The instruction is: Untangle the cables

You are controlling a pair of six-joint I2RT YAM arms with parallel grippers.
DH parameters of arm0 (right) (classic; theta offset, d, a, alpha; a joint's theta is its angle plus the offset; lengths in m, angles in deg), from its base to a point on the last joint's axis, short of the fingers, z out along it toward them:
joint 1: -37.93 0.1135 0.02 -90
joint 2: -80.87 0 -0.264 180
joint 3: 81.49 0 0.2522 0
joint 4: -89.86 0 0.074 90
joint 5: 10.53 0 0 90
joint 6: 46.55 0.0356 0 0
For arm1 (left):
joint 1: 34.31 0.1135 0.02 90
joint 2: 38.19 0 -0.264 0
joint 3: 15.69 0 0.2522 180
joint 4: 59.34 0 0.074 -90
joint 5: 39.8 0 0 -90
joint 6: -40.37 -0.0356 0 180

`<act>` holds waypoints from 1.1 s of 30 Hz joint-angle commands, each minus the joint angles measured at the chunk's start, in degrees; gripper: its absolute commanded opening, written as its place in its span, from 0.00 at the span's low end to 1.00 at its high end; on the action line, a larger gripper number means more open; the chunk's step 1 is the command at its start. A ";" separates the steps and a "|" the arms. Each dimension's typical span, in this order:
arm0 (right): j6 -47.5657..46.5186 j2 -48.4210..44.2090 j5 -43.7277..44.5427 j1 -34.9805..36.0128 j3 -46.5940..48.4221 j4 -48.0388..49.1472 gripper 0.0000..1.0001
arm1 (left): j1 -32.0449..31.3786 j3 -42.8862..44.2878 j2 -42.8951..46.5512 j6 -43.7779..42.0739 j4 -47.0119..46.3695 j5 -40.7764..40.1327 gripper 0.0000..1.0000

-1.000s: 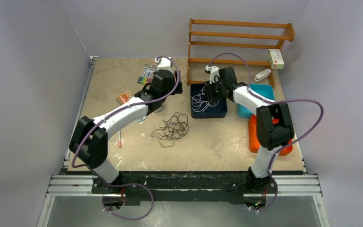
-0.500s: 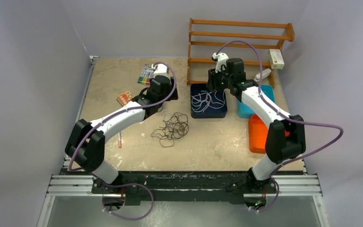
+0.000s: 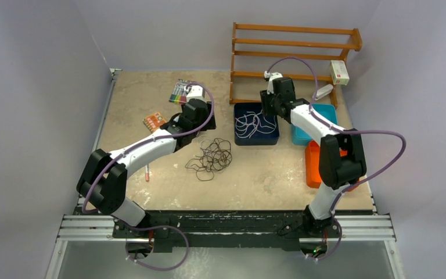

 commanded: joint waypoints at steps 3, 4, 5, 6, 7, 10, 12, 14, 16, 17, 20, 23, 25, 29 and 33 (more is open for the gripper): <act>1.51 1.19 7.09 -0.80 2.84 -0.90 0.48 | 0.31 -0.06 2.78 0.12 -0.85 -0.58 0.62; 1.50 1.37 7.51 -0.88 3.09 -1.03 0.48 | 0.31 -0.07 2.79 0.15 -0.87 -0.57 0.62; 1.42 1.51 7.84 -0.93 3.06 -1.06 0.48 | 0.31 -0.13 2.84 0.19 -0.86 -0.57 0.62; 1.40 1.65 8.30 -0.97 3.05 -1.00 0.48 | 0.31 -0.17 2.89 0.18 -0.89 -0.63 0.62; 1.31 1.82 8.62 -1.10 3.10 -0.96 0.48 | 0.31 -0.25 2.95 0.21 -0.95 -0.69 0.62; 1.27 2.46 8.61 -1.73 3.16 -0.75 0.48 | 0.31 -0.41 3.05 0.19 -0.91 -0.79 0.61; 1.38 2.91 7.65 -2.12 3.37 -0.40 0.48 | 0.31 -0.52 3.14 0.16 -0.95 -0.87 0.61; 1.58 3.42 5.88 -2.60 3.48 0.12 0.45 | 0.31 -0.53 3.08 0.20 -0.99 -0.85 0.61; 1.70 3.96 4.62 -2.86 3.74 0.57 0.40 | 0.31 -0.53 3.10 0.22 -0.99 -0.83 0.61; 1.75 4.28 4.26 -2.91 3.96 0.61 0.37 | 0.31 -0.51 3.17 0.11 -0.92 -0.85 0.61; 1.76 5.22 3.70 -3.00 4.58 0.54 0.33 | 0.31 -0.58 3.28 0.16 -0.83 -0.87 0.61; 1.72 5.72 2.93 -3.00 4.83 0.62 0.32 | 0.36 -0.73 3.32 0.13 -0.82 -0.89 0.61; 1.69 5.78 2.33 -3.00 4.97 0.76 0.28 | 0.31 -0.78 3.41 0.13 -0.82 -0.97 0.61; 1.13 5.58 1.52 -3.00 4.93 1.20 0.20 | 0.33 -0.95 3.46 0.15 -0.91 -1.13 0.61; 0.28 5.53 2.69 -3.00 5.04 1.27 0.16 | 0.33 -0.99 3.34 0.23 -1.08 -1.03 0.61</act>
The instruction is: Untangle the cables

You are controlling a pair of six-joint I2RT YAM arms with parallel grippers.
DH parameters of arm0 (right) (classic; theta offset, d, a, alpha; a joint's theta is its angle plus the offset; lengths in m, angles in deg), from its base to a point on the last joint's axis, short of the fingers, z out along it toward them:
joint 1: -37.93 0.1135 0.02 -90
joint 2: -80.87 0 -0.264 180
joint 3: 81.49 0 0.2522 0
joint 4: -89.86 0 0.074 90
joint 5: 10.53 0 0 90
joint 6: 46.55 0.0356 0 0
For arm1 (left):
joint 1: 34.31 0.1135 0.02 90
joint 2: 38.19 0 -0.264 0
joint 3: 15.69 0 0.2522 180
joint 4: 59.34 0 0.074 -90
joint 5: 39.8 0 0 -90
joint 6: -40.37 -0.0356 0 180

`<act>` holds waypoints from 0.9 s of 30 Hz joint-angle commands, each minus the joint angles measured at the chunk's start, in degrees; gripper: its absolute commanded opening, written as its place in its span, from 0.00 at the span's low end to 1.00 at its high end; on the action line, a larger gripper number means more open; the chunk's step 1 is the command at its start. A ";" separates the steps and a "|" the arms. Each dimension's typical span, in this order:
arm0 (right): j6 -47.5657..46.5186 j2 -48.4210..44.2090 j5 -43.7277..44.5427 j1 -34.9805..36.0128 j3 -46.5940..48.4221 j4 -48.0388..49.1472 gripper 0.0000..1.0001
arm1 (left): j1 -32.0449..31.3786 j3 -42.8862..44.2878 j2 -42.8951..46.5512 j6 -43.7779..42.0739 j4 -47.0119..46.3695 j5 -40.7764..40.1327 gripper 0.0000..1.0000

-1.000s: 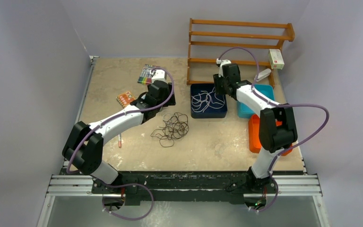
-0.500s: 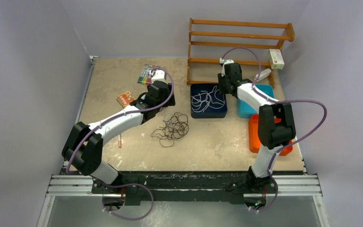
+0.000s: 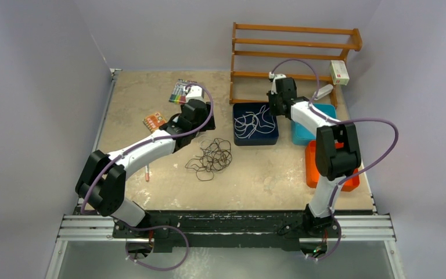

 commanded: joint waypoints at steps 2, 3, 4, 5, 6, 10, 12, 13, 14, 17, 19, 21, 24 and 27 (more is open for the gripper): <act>-0.87 -0.81 0.74 0.06 2.65 1.44 0.15 | 0.35 -0.53 2.47 0.20 -1.78 -0.96 0.61; -0.94 -0.77 0.88 0.06 2.69 1.32 0.15 | 0.38 -0.54 2.47 0.22 -1.74 -0.95 0.61; -1.05 -0.77 0.89 0.06 2.63 1.42 0.15 | 0.33 -0.48 2.47 0.21 -1.72 -1.00 0.61; -1.21 -0.84 0.90 0.06 2.55 1.66 0.13 | 0.31 -0.49 2.54 0.21 -1.72 -0.96 0.61; -1.66 -0.87 0.90 0.06 2.46 2.18 0.12 | 0.31 -0.56 2.56 0.18 -1.72 -1.01 0.61; -3.39 -0.88 -2.57 0.19 2.45 3.32 0.05 | 0.33 -0.52 2.54 0.15 -1.72 -1.04 0.61; -4.03 -0.30 -4.54 0.44 2.60 3.36 0.02 | 0.32 -0.60 2.47 0.23 -1.72 -0.98 0.61; -4.30 0.21 -5.15 0.60 2.84 3.07 0.02 | 0.31 -0.72 2.47 0.24 -1.72 -0.97 0.61; -4.50 0.77 -5.50 0.84 3.20 2.51 0.01 | 0.31 -0.74 2.51 0.23 -1.64 -1.08 0.61; -5.00 2.99 -5.88 1.64 4.24 0.81 0.00 | 0.31 -0.91 2.57 0.27 -1.38 -1.21 0.61; -4.92 4.15 -5.96 2.05 4.60 0.15 0.00 | 0.31 -1.02 2.56 0.33 -1.08 -1.42 0.61; -4.72 5.35 -6.24 2.23 4.84 -0.42 0.00 | 0.31 -1.11 2.51 0.34 -0.80 -1.56 0.61; -4.60 7.02 -6.48 2.39 5.29 -1.31 0.00 | 0.35 -1.20 2.24 0.32 -0.37 -1.89 0.61; -4.65 7.29 -6.20 2.47 4.92 -0.99 0.00 | 0.32 -0.97 1.47 0.47 0.51 -2.70 0.61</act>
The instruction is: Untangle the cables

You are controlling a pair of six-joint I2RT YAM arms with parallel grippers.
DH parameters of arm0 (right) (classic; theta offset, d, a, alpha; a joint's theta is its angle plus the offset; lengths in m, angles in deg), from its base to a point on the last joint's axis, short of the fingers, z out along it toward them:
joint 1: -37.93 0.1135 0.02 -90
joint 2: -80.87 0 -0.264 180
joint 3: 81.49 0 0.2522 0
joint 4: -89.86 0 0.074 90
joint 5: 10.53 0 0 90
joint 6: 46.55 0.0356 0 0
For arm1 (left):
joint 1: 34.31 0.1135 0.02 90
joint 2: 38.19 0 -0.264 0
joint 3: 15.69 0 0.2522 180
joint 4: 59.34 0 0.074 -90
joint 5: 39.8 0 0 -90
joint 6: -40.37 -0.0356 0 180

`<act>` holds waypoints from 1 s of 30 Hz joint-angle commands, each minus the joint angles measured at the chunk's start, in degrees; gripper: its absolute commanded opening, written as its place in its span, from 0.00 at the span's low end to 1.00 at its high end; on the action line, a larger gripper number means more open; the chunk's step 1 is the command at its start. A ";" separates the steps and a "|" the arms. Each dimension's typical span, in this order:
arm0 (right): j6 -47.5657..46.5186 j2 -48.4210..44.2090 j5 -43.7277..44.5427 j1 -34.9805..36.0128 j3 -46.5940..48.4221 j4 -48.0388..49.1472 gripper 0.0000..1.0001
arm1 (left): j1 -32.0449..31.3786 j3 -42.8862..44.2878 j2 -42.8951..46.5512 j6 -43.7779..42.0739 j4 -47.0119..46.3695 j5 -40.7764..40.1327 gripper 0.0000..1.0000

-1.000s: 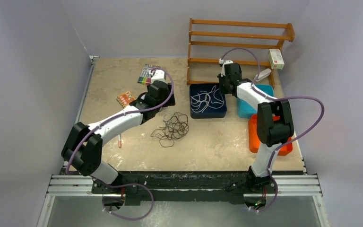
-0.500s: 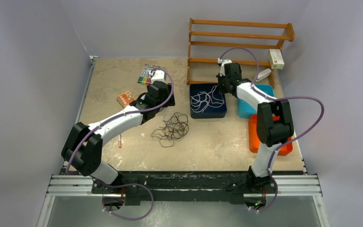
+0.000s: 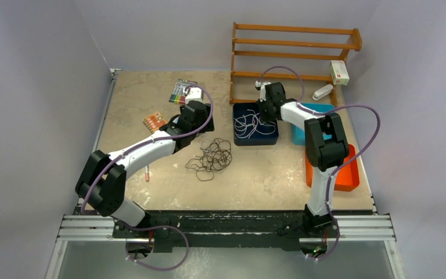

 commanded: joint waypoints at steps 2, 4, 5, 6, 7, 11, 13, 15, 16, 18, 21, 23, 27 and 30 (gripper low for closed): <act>-0.48 -2.07 -0.83 0.23 1.26 -0.21 0.00 | 0.42 0.49 0.75 0.63 0.94 -2.47 0.61; -0.52 -4.11 -0.61 0.23 0.45 1.11 0.00 | 0.43 0.64 0.40 0.71 1.52 -2.92 0.61; -0.53 -5.31 -0.49 0.23 0.17 1.64 0.01 | 0.46 0.76 0.32 0.76 1.68 -3.18 0.62; -0.54 -6.49 -0.35 0.22 -0.05 1.96 0.05 | 0.45 0.78 0.27 0.83 1.81 -3.43 0.62; -0.55 -7.55 -0.12 0.22 -0.23 2.37 0.11 | 0.44 0.77 0.34 0.85 1.96 -3.70 0.62; -0.54 -11.32 0.87 0.23 -0.62 3.23 0.30 | 0.49 0.88 0.41 1.00 2.90 -4.70 0.63; -0.58 -12.57 1.22 0.22 -0.35 2.99 0.37 | 0.59 0.71 0.49 1.11 3.12 -4.63 0.64; -0.63 -13.37 1.73 0.23 -0.13 2.64 0.43 | 0.57 0.39 0.41 1.47 3.38 -4.56 0.64; -0.60 -13.75 1.99 0.23 -0.12 2.60 0.45 | 0.58 0.20 0.39 1.61 3.48 -4.53 0.64; -0.64 -14.50 2.32 0.23 -0.42 2.58 0.47 | 0.57 -0.16 0.11 1.95 3.74 -4.37 0.64; -0.59 -16.13 2.01 0.22 -1.82 3.86 0.48 | 0.65 -0.78 -0.38 2.53 4.18 -4.05 0.65; -0.27 -17.13 1.13 0.23 -2.81 4.85 0.48 | 0.77 -1.09 -1.00 2.96 4.66 -3.88 0.65; 0.13 -17.94 0.01 0.23 -4.02 6.02 0.47 | 1.00 -1.03 -2.52 3.68 5.61 -3.42 0.62; 0.21 -17.56 -0.61 0.23 -3.96 5.71 0.47 | 1.17 -0.59 -4.07 4.28 6.44 -3.18 0.58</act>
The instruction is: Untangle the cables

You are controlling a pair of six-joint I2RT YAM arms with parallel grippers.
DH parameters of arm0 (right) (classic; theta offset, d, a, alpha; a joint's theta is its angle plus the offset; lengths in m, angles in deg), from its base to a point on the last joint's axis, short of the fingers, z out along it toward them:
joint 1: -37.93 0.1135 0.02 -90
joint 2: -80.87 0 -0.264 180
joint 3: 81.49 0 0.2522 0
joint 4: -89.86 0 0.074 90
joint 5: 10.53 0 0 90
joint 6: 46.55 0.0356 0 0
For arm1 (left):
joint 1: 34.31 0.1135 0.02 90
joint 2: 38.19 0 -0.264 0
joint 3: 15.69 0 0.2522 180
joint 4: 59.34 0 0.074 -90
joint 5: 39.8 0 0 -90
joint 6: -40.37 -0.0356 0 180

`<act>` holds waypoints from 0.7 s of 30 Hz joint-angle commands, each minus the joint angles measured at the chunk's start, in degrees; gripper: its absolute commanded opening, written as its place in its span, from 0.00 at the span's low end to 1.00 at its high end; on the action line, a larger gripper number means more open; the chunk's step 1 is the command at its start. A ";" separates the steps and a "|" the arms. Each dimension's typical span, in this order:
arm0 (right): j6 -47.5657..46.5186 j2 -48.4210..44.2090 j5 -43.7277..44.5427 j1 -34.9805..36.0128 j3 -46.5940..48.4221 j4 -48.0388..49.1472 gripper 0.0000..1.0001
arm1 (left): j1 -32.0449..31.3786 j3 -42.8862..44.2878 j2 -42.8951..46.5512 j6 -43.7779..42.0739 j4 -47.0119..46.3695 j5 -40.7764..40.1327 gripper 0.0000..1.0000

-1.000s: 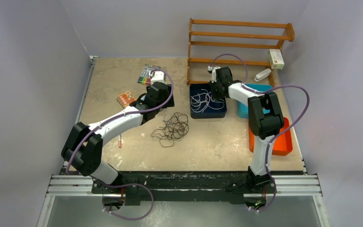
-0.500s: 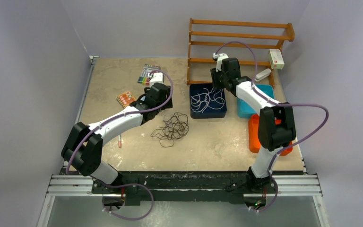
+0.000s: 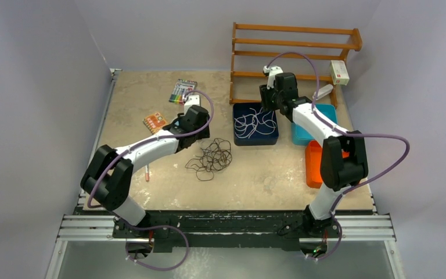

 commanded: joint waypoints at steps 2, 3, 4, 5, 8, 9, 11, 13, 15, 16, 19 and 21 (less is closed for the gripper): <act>0.59 -2.40 -1.30 0.14 -0.12 3.01 0.47 | 0.73 -0.12 -2.50 2.32 -0.16 -0.09 0.58; 0.65 -2.47 -1.39 0.14 -0.28 3.11 0.47 | 1.00 -0.63 -2.96 2.46 -1.04 0.17 0.58; 0.61 -2.49 -1.48 0.14 -0.41 3.22 0.47 | 1.22 -0.96 -3.49 2.61 -2.00 0.94 0.58; 0.64 -2.57 -1.61 0.14 -0.49 3.17 0.47 | 1.47 -1.05 -4.20 2.76 -2.73 1.74 0.57; 0.57 -2.71 -1.96 0.14 -0.74 3.32 0.46 | 1.74 -1.03 -5.93 3.48 -4.55 3.09 0.57; 0.65 -2.79 -2.13 0.14 -0.93 3.39 0.47 | 1.81 -0.82 -6.54 3.59 -4.83 3.11 0.57; 0.83 -2.88 -2.27 0.14 -1.14 3.48 0.47 | 2.25 -0.41 -7.87 3.49 -4.67 2.45 0.57; 0.97 -3.06 -2.57 0.13 -1.43 3.63 0.47 | 3.19 -0.40 -8.83 3.21 -5.03 1.88 0.56; 1.02 -3.10 -2.86 0.14 -1.63 3.65 0.47 | 4.25 -0.61 -9.38 2.88 -6.04 2.19 0.56; 1.04 -3.17 -3.02 0.14 -1.67 3.65 0.46 | 4.62 -0.75 -9.59 2.54 -6.87 2.33 0.56; 1.08 -3.19 -3.31 0.20 -1.68 3.67 0.47 | 5.03 -0.70 -10.02 1.07 -8.65 2.33 0.56; 1.06 -3.13 -3.67 0.21 -1.53 3.67 0.46 | 5.12 -0.78 -10.43 0.45 -9.73 2.93 0.55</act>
